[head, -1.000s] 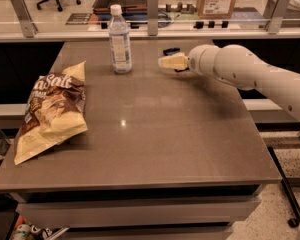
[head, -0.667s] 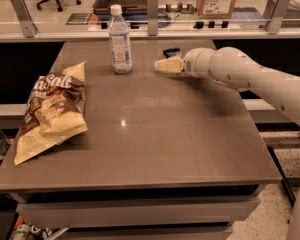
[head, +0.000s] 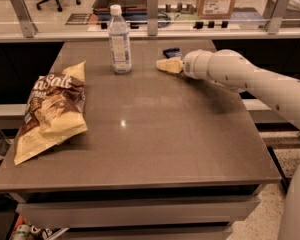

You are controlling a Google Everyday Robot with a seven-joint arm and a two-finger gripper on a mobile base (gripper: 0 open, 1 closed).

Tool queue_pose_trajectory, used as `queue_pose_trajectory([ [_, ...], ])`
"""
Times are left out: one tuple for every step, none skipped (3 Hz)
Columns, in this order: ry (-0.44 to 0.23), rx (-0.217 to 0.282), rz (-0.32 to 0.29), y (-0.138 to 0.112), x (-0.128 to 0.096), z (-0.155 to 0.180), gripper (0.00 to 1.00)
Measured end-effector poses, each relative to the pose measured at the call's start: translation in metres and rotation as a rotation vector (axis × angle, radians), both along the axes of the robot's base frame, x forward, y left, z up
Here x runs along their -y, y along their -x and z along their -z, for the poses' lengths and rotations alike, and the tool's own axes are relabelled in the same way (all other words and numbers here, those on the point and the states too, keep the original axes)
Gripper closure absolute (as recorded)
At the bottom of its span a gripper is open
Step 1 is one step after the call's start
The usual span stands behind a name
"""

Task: Pick rxbar blueberry

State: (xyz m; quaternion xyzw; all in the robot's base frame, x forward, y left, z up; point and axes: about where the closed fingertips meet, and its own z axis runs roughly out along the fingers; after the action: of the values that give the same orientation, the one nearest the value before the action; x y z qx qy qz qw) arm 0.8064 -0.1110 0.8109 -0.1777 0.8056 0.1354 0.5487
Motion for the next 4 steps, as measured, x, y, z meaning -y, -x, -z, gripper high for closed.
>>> queue_pose_trajectory([
  [0.0,0.0,0.0,0.0,0.0,-0.0046,0.65],
  [0.0,0.0,0.0,0.0,0.0,-0.0085,0.88],
  [0.0,0.0,0.0,0.0,-0.0001,-0.0088,1.0],
  [0.0,0.0,0.0,0.0,-0.0002,-0.0088,1.0],
])
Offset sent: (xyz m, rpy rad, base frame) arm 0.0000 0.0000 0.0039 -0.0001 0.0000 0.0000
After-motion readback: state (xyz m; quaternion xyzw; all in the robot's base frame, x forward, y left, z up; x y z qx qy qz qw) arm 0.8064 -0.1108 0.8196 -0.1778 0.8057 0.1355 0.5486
